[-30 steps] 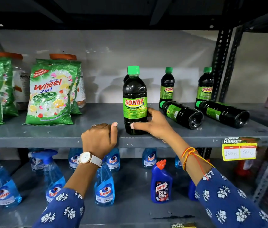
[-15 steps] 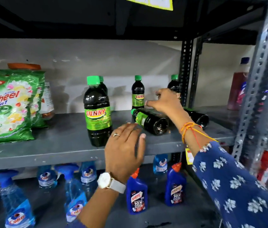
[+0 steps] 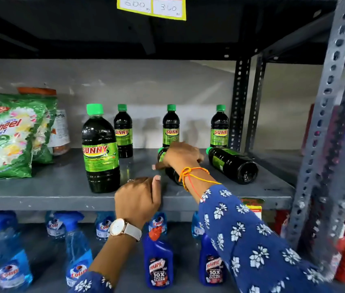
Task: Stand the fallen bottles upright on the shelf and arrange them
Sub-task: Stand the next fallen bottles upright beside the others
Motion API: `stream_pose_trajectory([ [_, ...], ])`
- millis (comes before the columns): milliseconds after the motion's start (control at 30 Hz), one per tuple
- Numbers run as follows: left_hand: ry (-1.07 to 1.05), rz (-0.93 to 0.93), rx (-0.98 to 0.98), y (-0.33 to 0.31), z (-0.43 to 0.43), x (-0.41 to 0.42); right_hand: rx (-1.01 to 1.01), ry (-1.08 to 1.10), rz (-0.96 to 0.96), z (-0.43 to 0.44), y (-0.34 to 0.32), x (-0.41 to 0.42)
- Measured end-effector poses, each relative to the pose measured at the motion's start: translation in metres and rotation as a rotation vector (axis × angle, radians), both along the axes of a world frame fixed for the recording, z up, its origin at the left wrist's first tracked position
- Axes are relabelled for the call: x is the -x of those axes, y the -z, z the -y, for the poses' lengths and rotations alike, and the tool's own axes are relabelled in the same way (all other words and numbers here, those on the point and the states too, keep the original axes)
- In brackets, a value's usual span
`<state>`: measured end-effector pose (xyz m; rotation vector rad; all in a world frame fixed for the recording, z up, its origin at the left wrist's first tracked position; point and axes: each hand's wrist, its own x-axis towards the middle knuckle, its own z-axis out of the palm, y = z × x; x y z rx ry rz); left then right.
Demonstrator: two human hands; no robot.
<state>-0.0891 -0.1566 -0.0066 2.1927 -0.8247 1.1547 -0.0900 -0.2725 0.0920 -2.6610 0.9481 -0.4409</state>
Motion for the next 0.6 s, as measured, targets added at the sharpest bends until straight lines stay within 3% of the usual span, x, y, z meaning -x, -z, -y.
stream_pose_trajectory([
  [100, -0.014, 0.032, 0.005, -0.001, 0.000, 0.000, -0.073, 0.002, 0.123, 0.007, 0.009, -0.003],
  [400, -0.037, 0.033, -0.003, 0.000, 0.001, 0.000, -0.323, -0.258, 0.794, 0.035, 0.023, 0.009],
  [600, -0.020, 0.048, -0.002, 0.001, 0.001, -0.001, -0.478, -0.345, 0.882, 0.038, 0.041, 0.018],
])
